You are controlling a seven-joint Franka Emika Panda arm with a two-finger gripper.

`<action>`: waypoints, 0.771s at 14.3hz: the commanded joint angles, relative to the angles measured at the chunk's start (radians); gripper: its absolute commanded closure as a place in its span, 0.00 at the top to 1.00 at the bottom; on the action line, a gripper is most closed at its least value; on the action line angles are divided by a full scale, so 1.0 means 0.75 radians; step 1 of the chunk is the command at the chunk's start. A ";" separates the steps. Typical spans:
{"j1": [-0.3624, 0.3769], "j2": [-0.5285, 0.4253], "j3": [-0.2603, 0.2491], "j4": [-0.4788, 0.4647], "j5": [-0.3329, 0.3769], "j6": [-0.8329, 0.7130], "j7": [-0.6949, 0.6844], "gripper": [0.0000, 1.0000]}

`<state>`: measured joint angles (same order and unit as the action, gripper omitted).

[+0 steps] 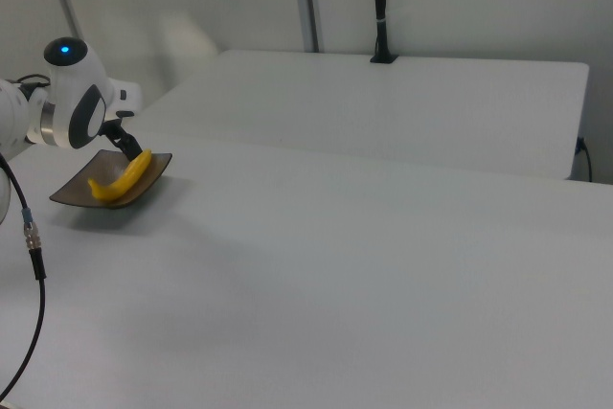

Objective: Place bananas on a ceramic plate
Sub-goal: 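Open the gripper to release the banana onto the plate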

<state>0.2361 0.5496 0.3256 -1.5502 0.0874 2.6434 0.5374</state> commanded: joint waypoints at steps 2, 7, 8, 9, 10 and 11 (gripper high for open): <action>-0.030 -0.029 0.000 0.003 -0.031 -0.017 0.028 1.00; -0.088 -0.135 -0.005 0.003 -0.182 -0.540 -0.056 1.00; -0.108 -0.162 -0.005 0.001 -0.194 -0.615 -0.064 1.00; -0.120 -0.184 -0.005 -0.001 -0.196 -0.703 -0.103 1.00; -0.127 -0.201 -0.007 -0.001 -0.196 -0.799 -0.162 1.00; -0.145 -0.221 -0.015 -0.001 -0.198 -0.930 -0.268 1.00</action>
<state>0.1483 0.4440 0.3251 -1.5298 -0.0502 2.1218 0.4644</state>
